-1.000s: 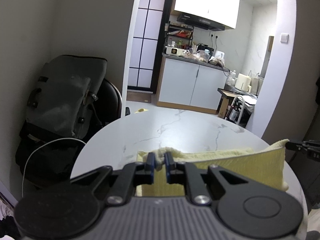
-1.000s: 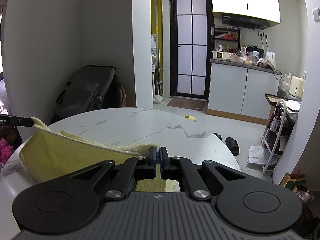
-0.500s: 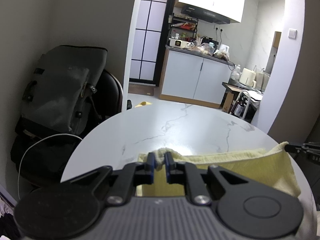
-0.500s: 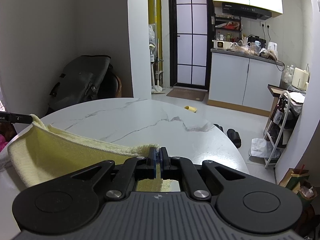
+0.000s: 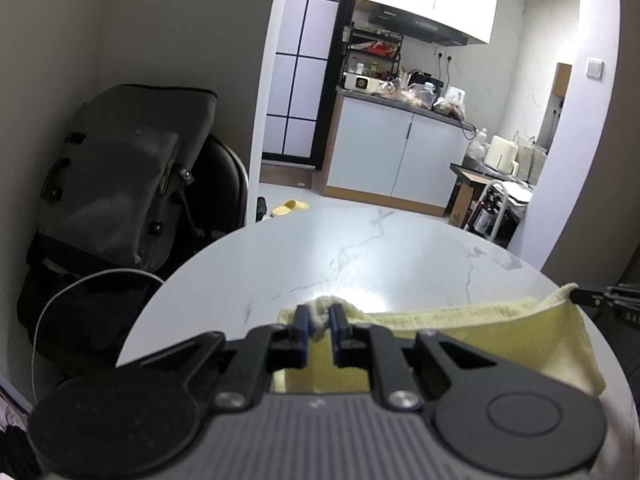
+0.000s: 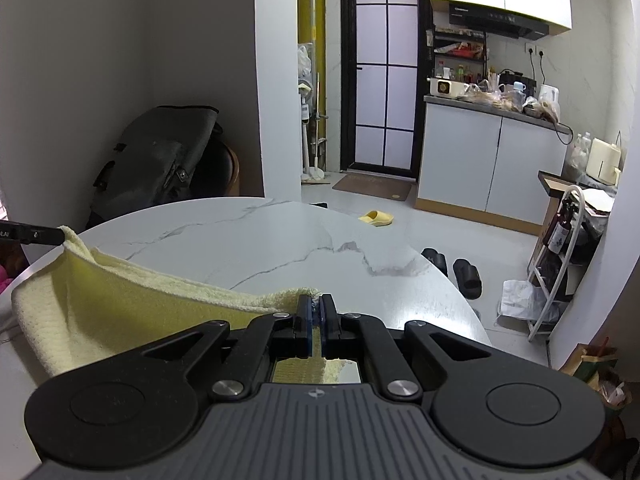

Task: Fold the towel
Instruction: 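Lower the hem onto the opposite edge and open both grippers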

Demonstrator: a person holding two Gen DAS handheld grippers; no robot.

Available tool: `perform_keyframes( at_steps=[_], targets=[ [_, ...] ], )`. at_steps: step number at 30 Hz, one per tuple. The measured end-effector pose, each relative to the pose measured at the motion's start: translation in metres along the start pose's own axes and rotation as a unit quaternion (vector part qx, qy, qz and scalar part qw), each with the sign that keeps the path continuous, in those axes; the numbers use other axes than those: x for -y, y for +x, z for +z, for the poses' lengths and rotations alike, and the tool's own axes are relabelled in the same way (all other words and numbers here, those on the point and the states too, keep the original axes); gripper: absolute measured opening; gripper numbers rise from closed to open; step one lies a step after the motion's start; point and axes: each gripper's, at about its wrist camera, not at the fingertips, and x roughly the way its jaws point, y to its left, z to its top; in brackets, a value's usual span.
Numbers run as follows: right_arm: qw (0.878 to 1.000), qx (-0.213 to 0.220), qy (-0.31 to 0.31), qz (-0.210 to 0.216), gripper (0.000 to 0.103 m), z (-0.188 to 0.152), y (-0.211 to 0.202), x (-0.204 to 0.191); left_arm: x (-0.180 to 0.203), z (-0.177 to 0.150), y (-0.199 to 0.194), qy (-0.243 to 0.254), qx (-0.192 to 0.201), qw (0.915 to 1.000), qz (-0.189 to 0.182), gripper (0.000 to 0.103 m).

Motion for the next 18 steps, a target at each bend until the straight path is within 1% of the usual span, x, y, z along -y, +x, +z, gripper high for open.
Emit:
perform_keyframes(
  at_steps=[5,12,18],
  targets=[
    [1.0,-0.004,0.014,-0.002,0.004,0.001,0.016,0.006,-0.003,0.001,0.01,-0.011,-0.004,0.9999,0.0,0.012],
    [1.0,-0.009,0.021,0.002,0.004,0.0,0.034,0.011,-0.004,-0.002,0.031,-0.022,-0.019,0.9995,0.014,0.012],
    [0.999,-0.017,0.028,0.008,0.004,0.001,0.046,0.017,0.001,0.0,0.037,-0.022,-0.019,0.9992,0.028,0.013]
  ],
)
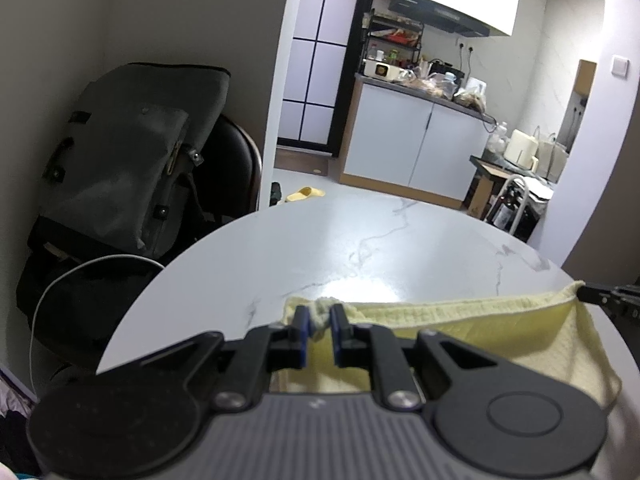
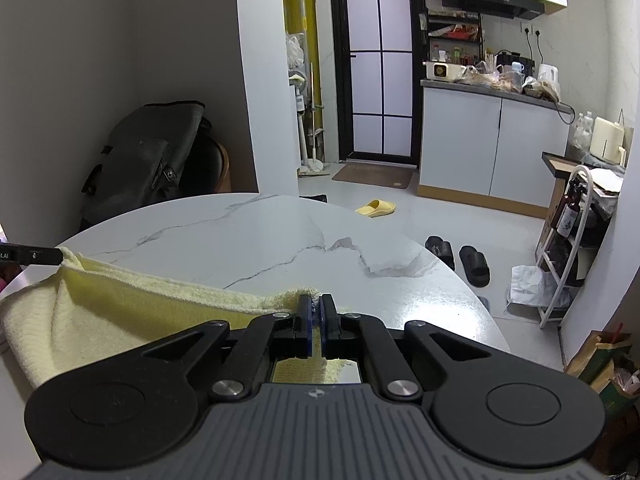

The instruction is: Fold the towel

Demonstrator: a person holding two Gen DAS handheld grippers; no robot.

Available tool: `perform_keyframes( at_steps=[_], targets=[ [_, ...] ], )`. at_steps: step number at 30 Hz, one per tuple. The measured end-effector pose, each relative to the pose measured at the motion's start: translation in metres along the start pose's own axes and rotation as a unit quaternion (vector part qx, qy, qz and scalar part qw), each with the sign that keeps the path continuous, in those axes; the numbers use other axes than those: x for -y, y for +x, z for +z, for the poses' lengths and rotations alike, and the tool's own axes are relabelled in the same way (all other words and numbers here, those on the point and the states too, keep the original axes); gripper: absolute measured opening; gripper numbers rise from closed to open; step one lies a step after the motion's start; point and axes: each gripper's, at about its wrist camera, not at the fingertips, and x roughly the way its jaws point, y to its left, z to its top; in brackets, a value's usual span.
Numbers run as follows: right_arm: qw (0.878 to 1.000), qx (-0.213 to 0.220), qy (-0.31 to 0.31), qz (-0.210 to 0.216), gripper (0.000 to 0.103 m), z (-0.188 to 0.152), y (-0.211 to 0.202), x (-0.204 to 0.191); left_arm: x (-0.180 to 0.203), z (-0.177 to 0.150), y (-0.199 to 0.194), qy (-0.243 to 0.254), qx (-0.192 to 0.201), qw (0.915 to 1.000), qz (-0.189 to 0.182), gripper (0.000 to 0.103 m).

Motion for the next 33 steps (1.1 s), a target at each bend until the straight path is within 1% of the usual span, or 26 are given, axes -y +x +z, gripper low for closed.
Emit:
perform_keyframes(
  at_steps=[6,8,10,11,13,14,17,23,33],
  targets=[
    [1.0,0.004,0.007,-0.009,0.008,0.004,0.004,0.003,0.0,0.004,0.004,-0.004,0.003,0.9999,0.009,0.019],
    [1.0,0.003,0.004,-0.017,0.013,0.006,0.004,0.002,0.0,0.005,0.004,-0.004,0.004,0.9999,0.014,0.034],
    [1.0,0.003,0.003,-0.022,0.022,0.007,0.003,0.003,-0.002,0.005,0.003,-0.005,0.003,0.9998,0.017,0.038],
    [1.0,0.003,0.004,-0.023,0.023,0.007,0.003,0.002,-0.004,0.004,0.002,-0.007,0.004,0.9998,0.018,0.039],
    [1.0,0.002,0.004,-0.024,0.03,0.007,0.001,0.001,-0.006,0.004,0.0,-0.009,0.004,0.9998,0.02,0.042],
    [1.0,0.002,0.003,-0.024,0.031,0.007,0.001,0.001,-0.008,0.003,-0.001,-0.01,0.003,0.9997,0.021,0.044],
    [1.0,0.0,0.001,-0.023,0.032,0.007,-0.002,-0.003,-0.012,0.001,-0.006,-0.013,0.0,0.9997,0.023,0.045],
    [1.0,-0.009,-0.012,-0.009,0.033,0.003,-0.009,-0.013,-0.006,-0.007,-0.019,0.0,-0.008,0.9998,0.015,0.045],
    [0.999,-0.043,-0.034,0.006,0.033,-0.017,-0.023,-0.028,0.003,-0.026,-0.041,0.015,-0.028,0.9995,0.001,0.047]
  ],
)
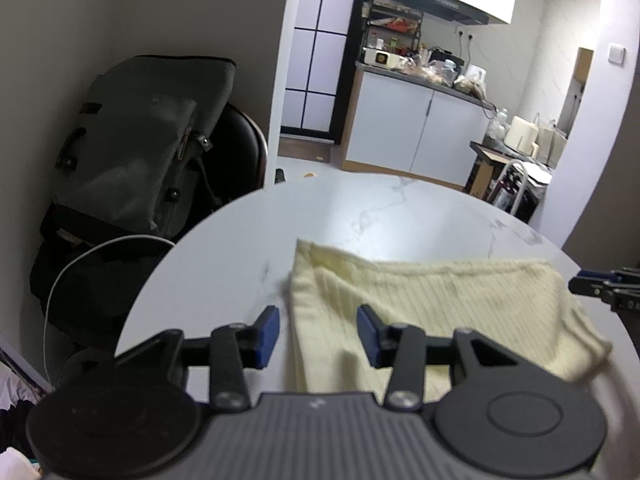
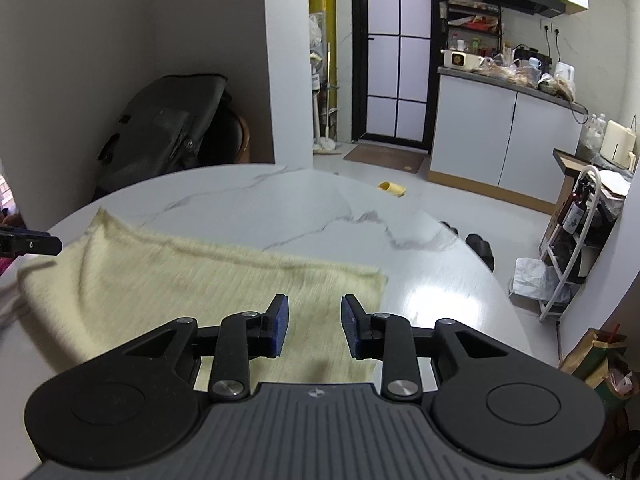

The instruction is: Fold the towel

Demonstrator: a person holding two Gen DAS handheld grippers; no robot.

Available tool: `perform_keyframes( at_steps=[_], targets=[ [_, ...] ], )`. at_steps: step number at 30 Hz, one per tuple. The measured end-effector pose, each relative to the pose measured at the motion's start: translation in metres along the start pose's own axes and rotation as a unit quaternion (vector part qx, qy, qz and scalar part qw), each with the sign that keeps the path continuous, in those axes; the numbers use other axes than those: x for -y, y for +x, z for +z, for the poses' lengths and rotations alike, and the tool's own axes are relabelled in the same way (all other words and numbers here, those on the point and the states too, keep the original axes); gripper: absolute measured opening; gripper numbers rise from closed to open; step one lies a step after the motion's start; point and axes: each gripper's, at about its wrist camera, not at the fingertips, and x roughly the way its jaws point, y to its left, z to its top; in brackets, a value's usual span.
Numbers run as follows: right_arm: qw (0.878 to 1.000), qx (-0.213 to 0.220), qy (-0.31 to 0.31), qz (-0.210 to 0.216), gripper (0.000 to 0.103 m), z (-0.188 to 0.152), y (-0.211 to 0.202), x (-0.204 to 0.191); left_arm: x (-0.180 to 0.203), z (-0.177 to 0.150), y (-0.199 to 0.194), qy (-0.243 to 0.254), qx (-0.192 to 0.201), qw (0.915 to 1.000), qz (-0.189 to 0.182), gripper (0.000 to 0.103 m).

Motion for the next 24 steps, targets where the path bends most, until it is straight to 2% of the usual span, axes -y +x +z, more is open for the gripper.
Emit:
perform_keyframes(
  at_steps=[8,10,13,19,24],
  targets=[
    [1.0,-0.017,-0.001,-0.006,0.033,-0.022,-0.011,-0.006,0.012,-0.018,-0.012,0.018,-0.008,0.9998,0.004,0.046],
    [1.0,-0.022,0.001,-0.006,0.033,-0.027,-0.012,-0.006,0.014,-0.022,-0.014,0.023,-0.01,0.9997,0.007,0.042],
    [1.0,-0.023,-0.009,-0.007,0.033,-0.033,-0.016,-0.008,0.019,-0.032,-0.012,0.037,-0.021,0.999,0.014,0.03],
    [1.0,-0.022,-0.007,-0.017,0.033,-0.043,-0.028,-0.005,0.021,-0.039,-0.016,0.057,-0.018,0.9976,0.035,0.03],
    [1.0,-0.025,-0.004,-0.014,0.033,-0.05,-0.039,-0.007,0.016,-0.041,-0.019,0.048,-0.017,0.9981,0.035,0.033]
  ],
)
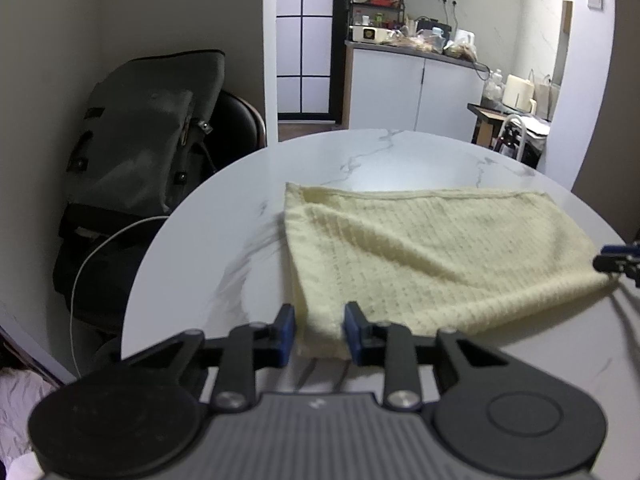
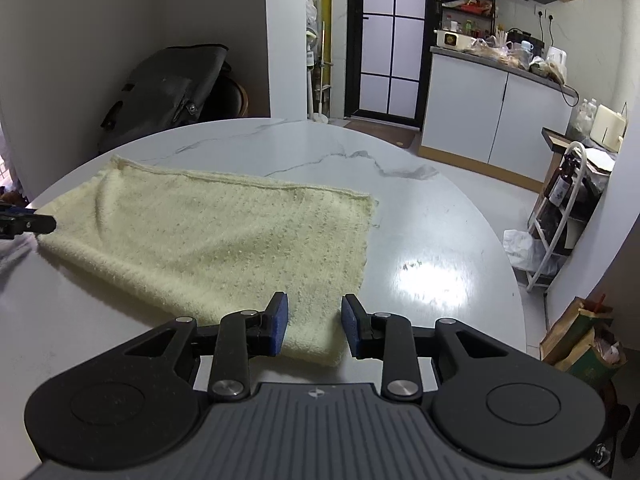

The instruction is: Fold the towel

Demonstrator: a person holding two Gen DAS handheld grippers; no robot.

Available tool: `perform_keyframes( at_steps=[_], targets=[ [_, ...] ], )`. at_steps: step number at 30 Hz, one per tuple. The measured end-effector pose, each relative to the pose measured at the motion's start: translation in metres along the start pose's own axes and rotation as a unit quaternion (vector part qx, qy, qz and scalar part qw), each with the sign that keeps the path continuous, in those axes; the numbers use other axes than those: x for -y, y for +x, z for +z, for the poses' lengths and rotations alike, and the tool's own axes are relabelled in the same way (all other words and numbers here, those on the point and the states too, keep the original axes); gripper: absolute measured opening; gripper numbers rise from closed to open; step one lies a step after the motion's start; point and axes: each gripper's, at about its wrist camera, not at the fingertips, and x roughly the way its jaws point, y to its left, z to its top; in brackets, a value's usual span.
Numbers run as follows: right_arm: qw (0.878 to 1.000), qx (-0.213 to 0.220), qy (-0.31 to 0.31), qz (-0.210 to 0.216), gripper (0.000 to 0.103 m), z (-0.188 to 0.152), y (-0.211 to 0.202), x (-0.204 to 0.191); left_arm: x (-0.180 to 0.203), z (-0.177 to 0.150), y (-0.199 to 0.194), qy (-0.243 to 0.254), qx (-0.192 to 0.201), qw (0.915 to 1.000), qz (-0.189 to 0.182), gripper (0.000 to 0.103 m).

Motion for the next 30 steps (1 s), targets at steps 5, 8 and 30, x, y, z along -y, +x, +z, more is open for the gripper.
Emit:
perform_keyframes(
  at_steps=[5,8,30],
  targets=[
    [1.0,0.0,-0.004,0.0,0.033,-0.006,-0.007,-0.009,-0.002,0.001,0.0,-0.01,0.005,0.9998,0.016,0.036],
    [1.0,0.0,-0.001,0.003,0.033,-0.007,-0.011,-0.008,-0.002,0.0,0.002,-0.019,0.009,0.9996,0.021,0.035],
    [1.0,-0.006,-0.008,0.015,0.033,-0.031,-0.042,-0.035,-0.007,0.002,-0.009,-0.01,0.034,0.9991,0.023,0.035]
  ],
)
